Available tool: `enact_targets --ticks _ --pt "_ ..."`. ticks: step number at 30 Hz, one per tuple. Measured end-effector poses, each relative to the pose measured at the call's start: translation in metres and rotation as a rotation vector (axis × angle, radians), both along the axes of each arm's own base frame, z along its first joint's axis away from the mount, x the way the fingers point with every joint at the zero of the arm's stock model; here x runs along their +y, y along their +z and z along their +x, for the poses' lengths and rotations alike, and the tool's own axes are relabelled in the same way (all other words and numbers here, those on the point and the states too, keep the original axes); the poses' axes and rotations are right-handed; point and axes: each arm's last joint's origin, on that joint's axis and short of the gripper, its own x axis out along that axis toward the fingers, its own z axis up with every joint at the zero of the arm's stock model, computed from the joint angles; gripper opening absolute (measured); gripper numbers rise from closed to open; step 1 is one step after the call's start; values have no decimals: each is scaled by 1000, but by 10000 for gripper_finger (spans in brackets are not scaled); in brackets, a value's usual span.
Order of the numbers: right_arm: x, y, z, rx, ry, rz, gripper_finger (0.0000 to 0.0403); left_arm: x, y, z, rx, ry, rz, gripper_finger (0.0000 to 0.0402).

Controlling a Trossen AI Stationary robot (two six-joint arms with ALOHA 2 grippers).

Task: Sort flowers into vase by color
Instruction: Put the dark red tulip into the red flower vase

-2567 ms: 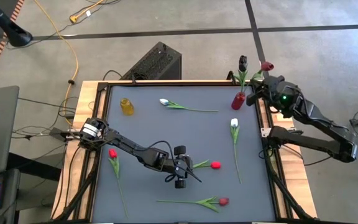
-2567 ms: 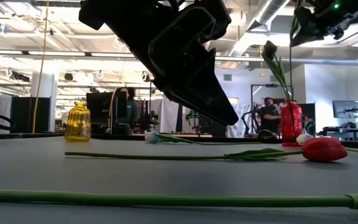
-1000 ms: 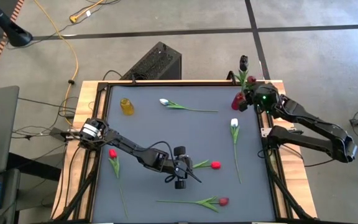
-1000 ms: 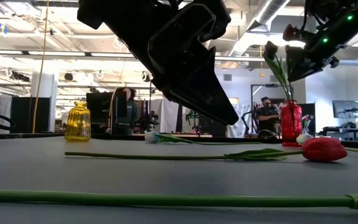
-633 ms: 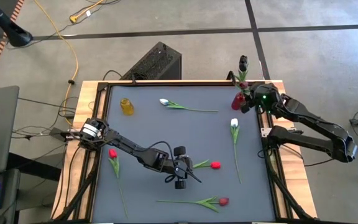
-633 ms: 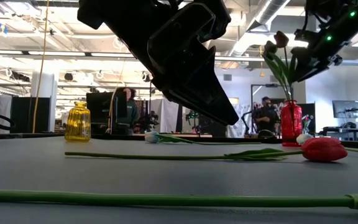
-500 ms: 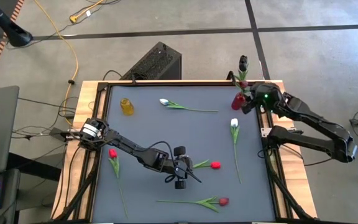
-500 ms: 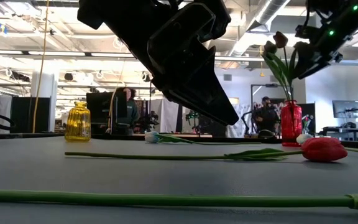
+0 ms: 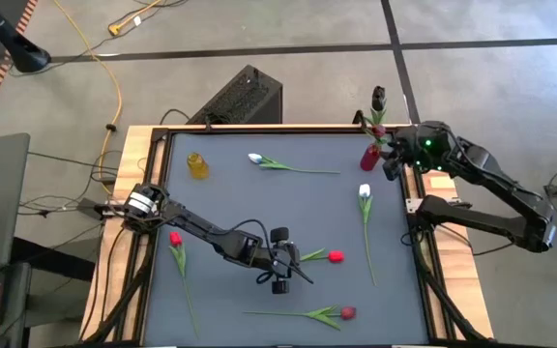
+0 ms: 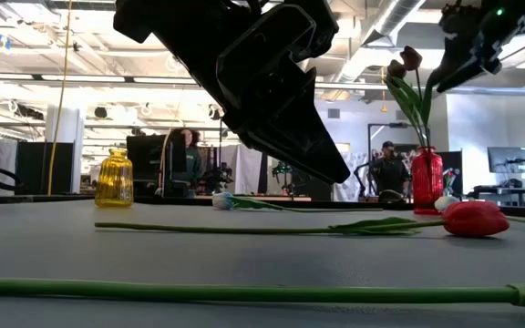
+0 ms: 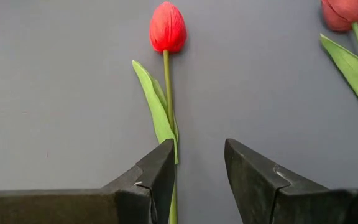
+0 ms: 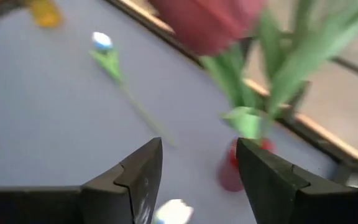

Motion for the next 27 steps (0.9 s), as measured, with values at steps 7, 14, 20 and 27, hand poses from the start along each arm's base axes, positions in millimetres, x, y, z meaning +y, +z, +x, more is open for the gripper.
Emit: enact_targets --ticks 7,14,20,27 --pt "12 8 5 -112 173 127 232 0 1 1 -14 0 -4 130" --pt "29 7 17 -130 311 215 232 -3 3 3 -36 -41 -55 130" --pt "50 6 26 -123 451 306 232 -25 12 3 -97 -199 -244 130" --pt "79 3 33 -85 574 370 232 -78 17 -18 -116 -296 -234 130"
